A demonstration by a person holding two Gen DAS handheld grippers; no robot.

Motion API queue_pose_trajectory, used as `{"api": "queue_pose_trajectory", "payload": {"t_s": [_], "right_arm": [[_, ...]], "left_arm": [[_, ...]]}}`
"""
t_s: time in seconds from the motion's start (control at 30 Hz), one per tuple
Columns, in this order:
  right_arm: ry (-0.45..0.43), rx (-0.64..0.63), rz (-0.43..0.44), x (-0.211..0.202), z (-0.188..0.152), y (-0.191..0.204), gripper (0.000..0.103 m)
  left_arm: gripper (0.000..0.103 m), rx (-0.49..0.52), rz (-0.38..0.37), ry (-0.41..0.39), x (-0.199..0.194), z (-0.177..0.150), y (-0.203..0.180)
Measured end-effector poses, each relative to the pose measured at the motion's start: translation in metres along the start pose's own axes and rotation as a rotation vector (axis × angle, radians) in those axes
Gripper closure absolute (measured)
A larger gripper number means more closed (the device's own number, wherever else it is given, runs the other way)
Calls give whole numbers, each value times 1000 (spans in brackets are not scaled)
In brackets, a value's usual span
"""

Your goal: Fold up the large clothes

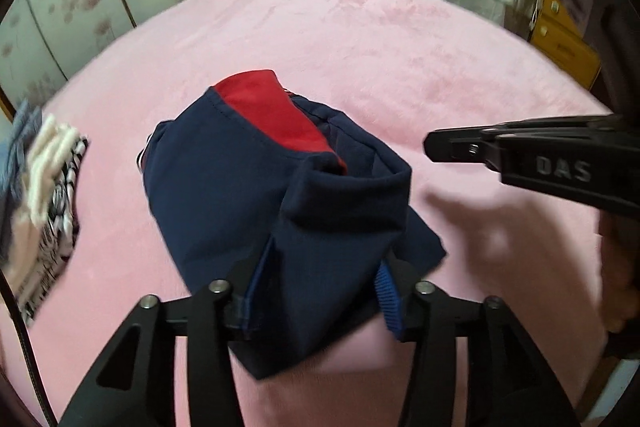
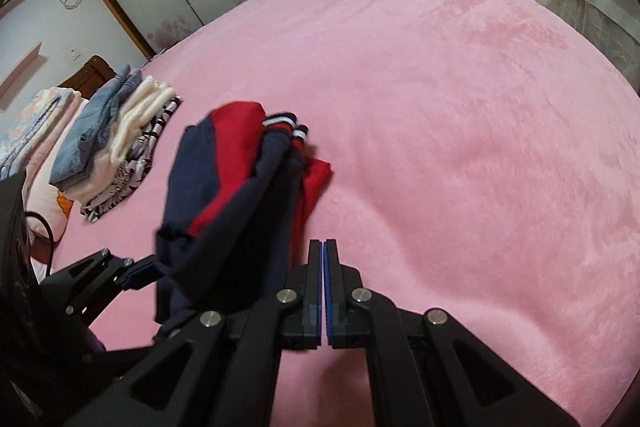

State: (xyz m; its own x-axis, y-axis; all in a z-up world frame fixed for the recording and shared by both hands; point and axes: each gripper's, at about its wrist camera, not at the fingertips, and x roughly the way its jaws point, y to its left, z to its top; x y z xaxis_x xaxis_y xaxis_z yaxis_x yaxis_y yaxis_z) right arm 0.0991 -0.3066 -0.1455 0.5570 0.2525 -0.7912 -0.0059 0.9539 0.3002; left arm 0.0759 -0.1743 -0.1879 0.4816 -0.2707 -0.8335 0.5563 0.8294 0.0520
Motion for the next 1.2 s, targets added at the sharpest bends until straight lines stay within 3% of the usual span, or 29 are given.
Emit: {"api": "queue_pose_trajectory", "payload": {"t_s": [0.1, 0.2, 0.23, 0.3, 0.37, 0.4, 0.63, 0.7, 0.8, 0.87, 0.97, 1.07, 1.2], "right_arm": [[7, -14, 19, -9, 8, 11, 102], [19, -28, 62, -18, 14, 26, 98], [29, -34, 79, -20, 16, 33, 94], [49, -48, 103, -21, 17, 45, 68], [53, -63, 99, -19, 16, 55, 56], [59, -71, 90, -16, 15, 59, 56], [128, -54, 33, 14, 15, 63, 57], [128, -41, 41, 18, 16, 59, 82], [134, -17, 68, 20, 15, 53, 85], [141, 13, 93, 17, 12, 47, 89], [165, 111, 133, 10, -3, 30, 94], [203, 171, 86, 17, -26, 8, 97], [228, 211, 69, 40, -41, -12, 98]], "left_arm": [[49, -63, -66, -9, -25, -5, 16], [42, -151, -78, -16, -46, -10, 37], [42, -196, -76, -8, -49, -13, 47], [42, -266, -79, 7, -50, -17, 63], [42, -346, -77, 32, -46, -24, 80], [42, -375, -79, 42, -43, -27, 86], [42, -500, -95, 66, -12, -34, 111], [42, -508, -98, 77, -2, -32, 112], [49, -506, -117, 78, 6, -26, 110], [55, -496, -139, 81, 9, -21, 106], [57, -463, -141, 83, 11, -17, 100], [59, -416, -155, 83, 13, -16, 91], [59, -327, -120, 87, 18, -12, 74]]}}
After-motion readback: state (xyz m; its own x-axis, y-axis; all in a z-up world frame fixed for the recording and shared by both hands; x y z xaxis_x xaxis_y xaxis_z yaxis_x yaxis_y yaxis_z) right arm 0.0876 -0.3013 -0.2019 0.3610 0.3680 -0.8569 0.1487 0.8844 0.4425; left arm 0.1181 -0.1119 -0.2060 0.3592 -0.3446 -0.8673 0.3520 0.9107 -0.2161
